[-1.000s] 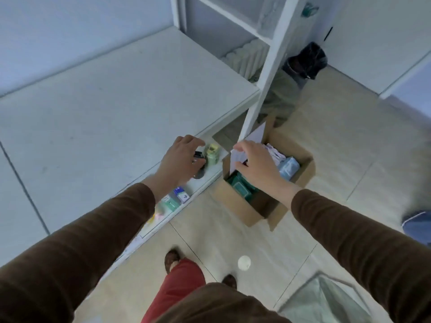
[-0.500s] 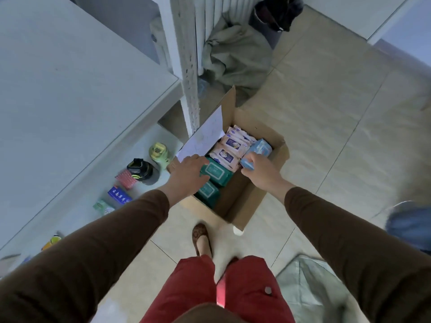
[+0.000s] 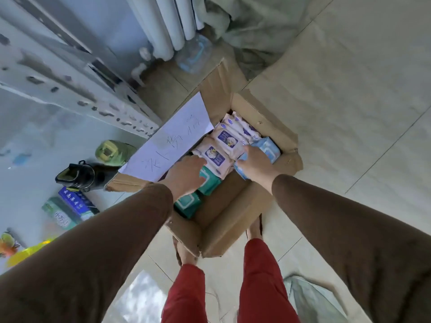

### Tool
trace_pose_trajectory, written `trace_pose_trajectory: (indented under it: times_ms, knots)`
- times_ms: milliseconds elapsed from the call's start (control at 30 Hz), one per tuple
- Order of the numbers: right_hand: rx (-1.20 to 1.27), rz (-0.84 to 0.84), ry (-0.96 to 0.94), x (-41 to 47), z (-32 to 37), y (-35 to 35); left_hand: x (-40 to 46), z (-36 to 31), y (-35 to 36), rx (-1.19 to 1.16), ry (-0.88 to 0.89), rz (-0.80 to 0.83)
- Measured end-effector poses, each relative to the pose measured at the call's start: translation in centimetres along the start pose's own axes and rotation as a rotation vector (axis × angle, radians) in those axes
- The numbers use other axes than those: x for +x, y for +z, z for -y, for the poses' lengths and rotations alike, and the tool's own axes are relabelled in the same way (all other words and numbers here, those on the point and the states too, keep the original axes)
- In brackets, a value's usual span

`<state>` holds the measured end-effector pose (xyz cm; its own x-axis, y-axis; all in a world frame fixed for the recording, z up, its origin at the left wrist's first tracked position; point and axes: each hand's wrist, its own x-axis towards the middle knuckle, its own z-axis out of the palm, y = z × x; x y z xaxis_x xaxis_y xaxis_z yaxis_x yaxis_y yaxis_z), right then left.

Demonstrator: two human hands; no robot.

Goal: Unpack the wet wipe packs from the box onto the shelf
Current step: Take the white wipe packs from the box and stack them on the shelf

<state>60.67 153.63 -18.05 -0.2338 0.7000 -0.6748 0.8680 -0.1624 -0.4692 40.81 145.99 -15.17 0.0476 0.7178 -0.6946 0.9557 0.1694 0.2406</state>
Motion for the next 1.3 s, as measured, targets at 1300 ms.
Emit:
trace_pose_trajectory:
  times_ms: [1300]
  knots:
    - [0.064, 0.046, 0.001, 11.3, -4.3, 7.0, 6.5, 2.5, 8.9, 0.398, -0.031, -0.087]
